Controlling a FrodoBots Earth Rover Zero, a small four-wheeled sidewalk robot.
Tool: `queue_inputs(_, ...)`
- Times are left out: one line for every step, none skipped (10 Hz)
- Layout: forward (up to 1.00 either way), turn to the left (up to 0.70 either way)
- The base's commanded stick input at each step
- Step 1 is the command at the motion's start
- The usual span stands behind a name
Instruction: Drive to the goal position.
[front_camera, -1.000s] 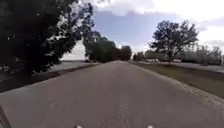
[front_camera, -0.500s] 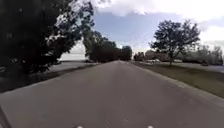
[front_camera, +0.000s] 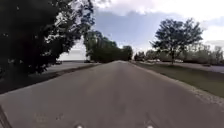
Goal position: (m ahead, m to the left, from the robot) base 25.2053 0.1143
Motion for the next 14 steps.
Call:
queue_inputs(0.70,0.00)
queue_inputs(0.70,0.00)
queue_inputs(0.70,0.00)
queue_inputs(0.70,0.00)
queue_inputs(0.70,0.00)
queue_inputs(0.70,0.00)
queue_inputs(0.70,0.00)
queue_inputs(0.70,0.00)
queue_inputs(0.70,0.00)
queue_inputs(0.70,0.00)
queue_inputs(0.70,0.00)
queue_inputs(0.70,0.00)
queue_inputs(0.70,0.00)
queue_inputs(0.70,0.00)
